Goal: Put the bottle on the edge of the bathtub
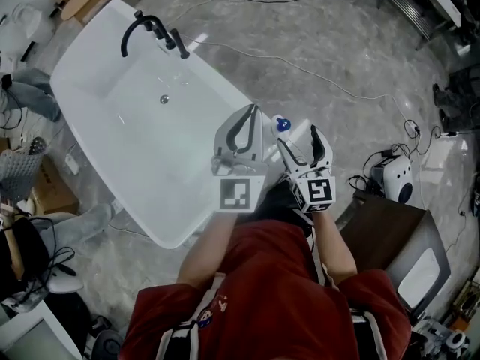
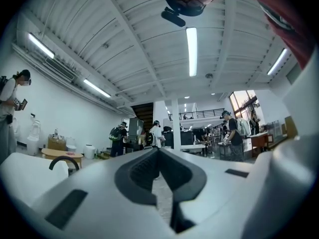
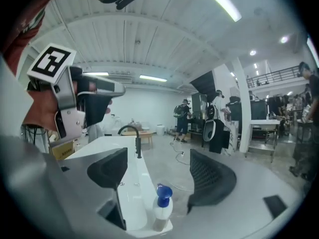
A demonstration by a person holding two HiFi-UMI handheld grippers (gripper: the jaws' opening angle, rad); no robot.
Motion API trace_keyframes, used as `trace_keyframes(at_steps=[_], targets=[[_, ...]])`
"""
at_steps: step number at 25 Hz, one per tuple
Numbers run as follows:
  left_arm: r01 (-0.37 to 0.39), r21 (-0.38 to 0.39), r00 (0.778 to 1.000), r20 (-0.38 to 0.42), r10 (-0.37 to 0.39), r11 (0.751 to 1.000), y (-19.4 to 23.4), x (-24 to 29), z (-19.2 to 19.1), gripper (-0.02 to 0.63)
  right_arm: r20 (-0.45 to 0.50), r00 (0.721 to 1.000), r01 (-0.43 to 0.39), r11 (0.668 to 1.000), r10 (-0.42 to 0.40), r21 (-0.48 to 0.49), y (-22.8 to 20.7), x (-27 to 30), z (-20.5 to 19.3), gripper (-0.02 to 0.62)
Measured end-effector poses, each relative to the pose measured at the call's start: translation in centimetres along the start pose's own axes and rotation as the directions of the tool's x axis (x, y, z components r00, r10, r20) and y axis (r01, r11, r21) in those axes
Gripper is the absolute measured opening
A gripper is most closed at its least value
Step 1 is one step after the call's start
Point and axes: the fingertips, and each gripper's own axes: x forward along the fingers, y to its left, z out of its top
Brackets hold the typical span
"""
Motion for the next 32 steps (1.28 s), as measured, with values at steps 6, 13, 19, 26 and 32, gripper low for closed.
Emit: trace_keyframes(at_steps=[6, 13, 19, 26, 32], targets=[[0.080, -0.035, 0.997, -0.016, -0.080, 0.996, -1.1, -0.7, 1.3, 0.018, 0.045, 0.995, 0.089, 0.994, -0.086, -0.066, 0.3, -3.4, 5.6, 0.379], [0.168, -0.042, 0.985, -0.017, -0.169, 0.985, -3.1, 0.0, 0.9, 0.018, 0.083, 0.985, 0.160, 0.978, -0.149, -0.136, 0.5, -6.6, 10.5, 0.379], [0.233, -0.023, 0.972, -0.009, -0.233, 0.972, -5.6, 1.0, 1.9, 0.018, 0.114, 0.967, 0.244, 0.961, -0.230, -0.128, -1.7, -8.6, 13.0, 0.379], [0.293, -0.011, 0.956, -0.008, -0.293, 0.956, -10.5, 1.0, 3.1, 0.018, 0.141, 0.946, 0.305, 0.949, -0.292, -0.083, -4.9, -12.7, 14.2, 0.379], [0.317, 0.014, 0.948, 0.000, -0.317, 0.948, -13.5, 1.2, 4.8, 0.018, 0.131, 0.930, 0.353, 0.933, -0.342, -0.065, -8.1, -14.6, 15.2, 0.379]])
